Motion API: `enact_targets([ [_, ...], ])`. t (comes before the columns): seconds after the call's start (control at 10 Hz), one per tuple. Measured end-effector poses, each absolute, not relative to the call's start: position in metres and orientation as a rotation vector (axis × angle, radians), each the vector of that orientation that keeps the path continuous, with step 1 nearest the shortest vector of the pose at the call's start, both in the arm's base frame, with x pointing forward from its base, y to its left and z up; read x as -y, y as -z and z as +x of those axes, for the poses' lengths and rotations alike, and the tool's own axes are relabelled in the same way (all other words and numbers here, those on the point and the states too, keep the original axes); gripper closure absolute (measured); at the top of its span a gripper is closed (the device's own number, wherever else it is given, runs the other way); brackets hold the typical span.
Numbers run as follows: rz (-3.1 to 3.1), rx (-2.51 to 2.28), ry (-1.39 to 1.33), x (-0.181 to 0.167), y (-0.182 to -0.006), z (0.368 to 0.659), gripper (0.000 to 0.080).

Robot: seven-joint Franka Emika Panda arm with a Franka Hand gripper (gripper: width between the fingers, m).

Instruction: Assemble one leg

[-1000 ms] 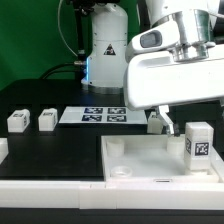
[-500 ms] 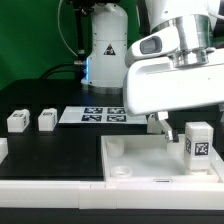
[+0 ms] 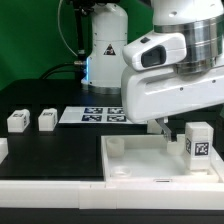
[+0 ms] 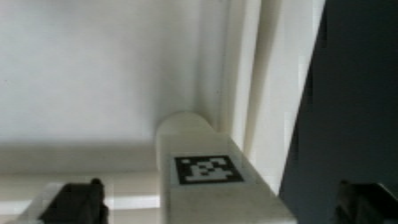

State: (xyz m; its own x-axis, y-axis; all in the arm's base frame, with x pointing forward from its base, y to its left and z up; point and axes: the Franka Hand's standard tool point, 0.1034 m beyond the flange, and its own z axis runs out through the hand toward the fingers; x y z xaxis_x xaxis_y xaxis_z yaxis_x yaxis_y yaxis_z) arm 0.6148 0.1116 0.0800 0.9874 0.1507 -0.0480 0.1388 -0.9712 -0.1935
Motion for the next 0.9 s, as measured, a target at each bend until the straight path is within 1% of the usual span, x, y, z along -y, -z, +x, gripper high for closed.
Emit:
enact_targets([
  [0.1,-2.923,0.225,-0.19,-0.113,-0.081,0.614,0.015],
  [0.3,-2.925,0.222,-0.163,-0.113,-0.083,0.622,0.015],
  [0.5,-2.924,0.227,-0.152,-0.115,-0.084,0.624,0.0416],
  [0.6,-2.929,0.23,-0.115,-0.116,-0.086,0.629,0.0496],
  [0.9,-2.936,0.16,-0.105,-0.115,-0.086,0.631,0.0496],
])
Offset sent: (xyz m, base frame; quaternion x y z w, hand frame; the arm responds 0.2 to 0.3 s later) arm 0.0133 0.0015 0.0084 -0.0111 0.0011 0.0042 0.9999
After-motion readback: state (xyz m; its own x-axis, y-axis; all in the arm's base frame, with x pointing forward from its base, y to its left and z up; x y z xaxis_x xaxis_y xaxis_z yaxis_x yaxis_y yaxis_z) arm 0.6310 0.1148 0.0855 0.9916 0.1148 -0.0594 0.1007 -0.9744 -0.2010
